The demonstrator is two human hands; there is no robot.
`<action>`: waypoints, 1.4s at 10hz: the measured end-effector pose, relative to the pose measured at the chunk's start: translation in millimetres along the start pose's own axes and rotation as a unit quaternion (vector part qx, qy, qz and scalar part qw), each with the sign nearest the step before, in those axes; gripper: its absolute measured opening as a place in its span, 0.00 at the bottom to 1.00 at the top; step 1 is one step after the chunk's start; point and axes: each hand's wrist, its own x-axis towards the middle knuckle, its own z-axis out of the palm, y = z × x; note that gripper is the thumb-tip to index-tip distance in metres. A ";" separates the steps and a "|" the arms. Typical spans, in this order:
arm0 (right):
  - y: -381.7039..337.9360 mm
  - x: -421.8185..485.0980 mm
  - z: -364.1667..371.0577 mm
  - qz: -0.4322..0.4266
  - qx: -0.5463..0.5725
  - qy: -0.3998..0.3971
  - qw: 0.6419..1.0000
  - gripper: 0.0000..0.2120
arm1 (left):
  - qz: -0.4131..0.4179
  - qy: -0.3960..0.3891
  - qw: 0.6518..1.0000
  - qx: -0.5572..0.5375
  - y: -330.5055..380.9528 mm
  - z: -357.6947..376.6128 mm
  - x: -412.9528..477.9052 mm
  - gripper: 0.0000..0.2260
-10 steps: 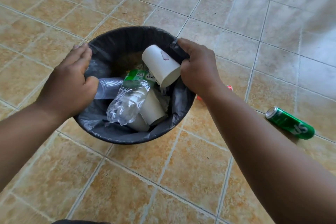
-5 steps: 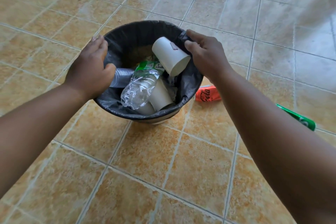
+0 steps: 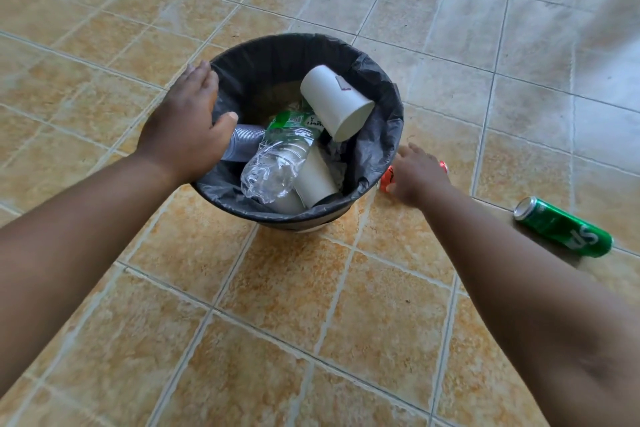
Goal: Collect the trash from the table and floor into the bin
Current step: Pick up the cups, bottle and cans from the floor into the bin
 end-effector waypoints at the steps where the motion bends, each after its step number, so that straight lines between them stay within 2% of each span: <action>1: -0.9 -10.2 14.6 -0.012 -0.048 0.009 0.999 0.29 | 0.002 -0.002 1.000 0.003 0.1 0.2 -0.7 0.29; 2: 0.5 -18.5 21.6 -0.022 -0.078 0.056 0.995 0.21 | 0.002 -0.001 1.000 0.005 -0.4 0.0 -0.7 0.29; 4: 0.0 -22.4 22.9 -0.021 -0.083 0.048 0.995 0.16 | 0.003 -0.001 1.000 0.006 -0.6 0.3 0.5 0.29; 5: 8.0 -20.2 18.7 -0.001 -0.049 0.084 0.995 0.17 | 0.005 -0.001 1.000 0.006 -0.4 0.3 -0.7 0.29; 6: 17.8 -12.2 -13.6 0.048 0.050 0.197 0.978 0.21 | 0.005 0.001 1.000 0.006 -0.8 1.1 -1.0 0.29; 7: 18.6 -4.7 -73.3 0.055 0.152 0.366 0.916 0.23 | 0.004 0.002 1.000 0.005 -1.0 1.2 -0.7 0.29; 8: 1.1 -8.9 -140.4 0.029 0.221 0.548 0.806 0.24 | 0.005 0.003 1.000 0.004 -0.9 0.7 -0.8 0.29; 9: -28.4 -26.3 -189.2 -0.030 0.283 0.642 0.712 0.23 | 0.005 0.002 1.000 0.006 -0.5 0.2 -1.0 0.29; 10: -64.8 -47.3 -205.9 -0.117 0.301 0.643 0.695 0.22 | 0.005 0.003 1.000 0.001 -0.1 0.2 -1.5 0.29; 11: -99.7 -62.2 -204.0 -0.169 0.324 0.474 0.801 0.28 | 0.004 0.004 1.000 -0.006 0.0 0.3 -1.2 0.28; 12: -121.0 -61.9 -182.5 -0.149 0.240 0.305 0.909 0.28 | -0.002 0.003 1.000 -0.011 -0.3 0.4 -0.4 0.27; 13: -130.2 -57.4 -159.1 -0.102 0.124 0.255 0.954 0.24 | -0.005 0.003 1.000 -0.020 -0.6 0.6 -0.9 0.26; 14: -132.9 -58.0 -147.2 -0.094 0.076 0.231 0.965 0.23 | -0.003 0.004 1.000 -0.022 -0.5 1.1 -1.3 0.27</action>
